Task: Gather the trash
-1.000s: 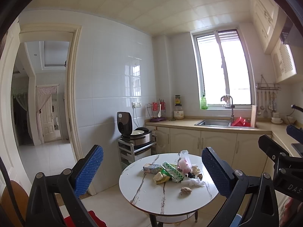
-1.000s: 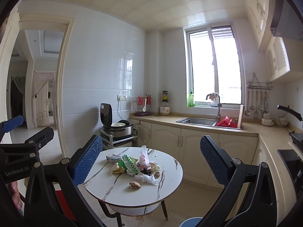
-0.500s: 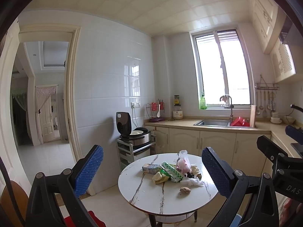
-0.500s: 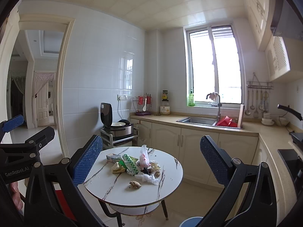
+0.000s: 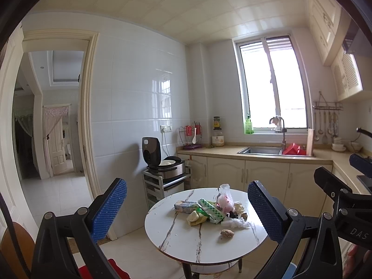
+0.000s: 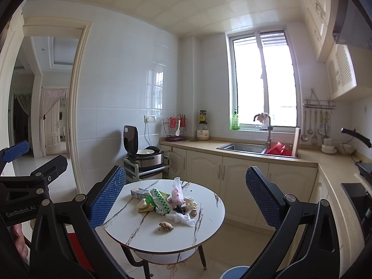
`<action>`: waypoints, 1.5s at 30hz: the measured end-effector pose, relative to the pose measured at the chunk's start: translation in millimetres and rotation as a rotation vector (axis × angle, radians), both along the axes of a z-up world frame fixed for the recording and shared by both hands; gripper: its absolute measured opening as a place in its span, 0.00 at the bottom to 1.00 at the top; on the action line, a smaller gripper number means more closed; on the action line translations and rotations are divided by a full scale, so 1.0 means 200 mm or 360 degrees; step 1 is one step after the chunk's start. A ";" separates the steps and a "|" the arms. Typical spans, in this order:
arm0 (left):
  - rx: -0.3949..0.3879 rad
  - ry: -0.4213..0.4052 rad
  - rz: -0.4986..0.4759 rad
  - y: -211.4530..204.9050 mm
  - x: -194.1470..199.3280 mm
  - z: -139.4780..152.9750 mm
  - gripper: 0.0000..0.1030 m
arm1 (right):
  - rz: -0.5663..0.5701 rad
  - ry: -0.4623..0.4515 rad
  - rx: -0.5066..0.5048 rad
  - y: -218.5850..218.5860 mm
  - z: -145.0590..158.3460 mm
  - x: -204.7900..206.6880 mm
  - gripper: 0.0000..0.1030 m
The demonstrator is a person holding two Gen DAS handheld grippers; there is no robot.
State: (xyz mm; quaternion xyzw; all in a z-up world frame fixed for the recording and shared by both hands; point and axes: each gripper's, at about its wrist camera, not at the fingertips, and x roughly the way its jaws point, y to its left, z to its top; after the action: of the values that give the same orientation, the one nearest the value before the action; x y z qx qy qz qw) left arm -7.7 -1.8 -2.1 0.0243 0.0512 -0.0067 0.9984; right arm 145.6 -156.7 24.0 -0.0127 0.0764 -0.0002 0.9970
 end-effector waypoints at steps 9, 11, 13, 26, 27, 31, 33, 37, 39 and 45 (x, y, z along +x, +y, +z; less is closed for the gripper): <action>-0.0001 0.0002 -0.0003 0.01 0.00 0.00 0.99 | 0.0002 -0.0002 -0.0002 0.00 0.00 0.00 1.00; -0.0002 0.0000 -0.0005 0.01 0.00 0.00 0.99 | 0.0002 0.0000 0.0000 0.00 0.00 -0.01 1.00; -0.0002 0.0001 -0.0006 0.01 0.00 0.01 0.99 | 0.0003 0.0001 0.0000 0.00 0.00 0.00 1.00; 0.0042 -0.0036 -0.0001 0.00 0.13 -0.05 0.99 | -0.0029 0.0021 -0.0003 -0.05 -0.08 0.12 1.00; 0.0039 -0.0032 -0.0016 0.00 0.17 -0.07 0.99 | -0.0033 0.0033 0.0008 -0.08 -0.10 0.14 1.00; -0.0033 0.0097 -0.0075 0.04 0.38 -0.19 0.99 | -0.0073 0.0155 0.0099 -0.19 -0.25 0.30 1.00; -0.0038 0.0206 -0.0057 0.06 0.50 -0.25 0.99 | -0.0066 0.0244 0.0161 -0.25 -0.35 0.38 1.00; 0.0004 0.0402 -0.0055 0.03 0.74 -0.40 0.99 | -0.0048 0.0422 0.0226 -0.33 -0.54 0.56 1.00; 0.0014 0.0483 -0.0097 0.00 0.86 -0.48 0.99 | -0.0032 0.0502 0.0228 -0.35 -0.63 0.65 1.00; 0.0088 0.0723 -0.0208 -0.14 1.24 -0.70 0.99 | 0.0014 0.0688 0.0222 -0.38 -0.88 0.88 1.00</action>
State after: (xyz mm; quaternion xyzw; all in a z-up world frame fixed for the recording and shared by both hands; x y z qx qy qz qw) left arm 240.3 -29.3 -142.2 0.0528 0.2732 -0.0752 0.9576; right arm 320.9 -231.8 -152.2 0.0562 0.2880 0.0123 0.9559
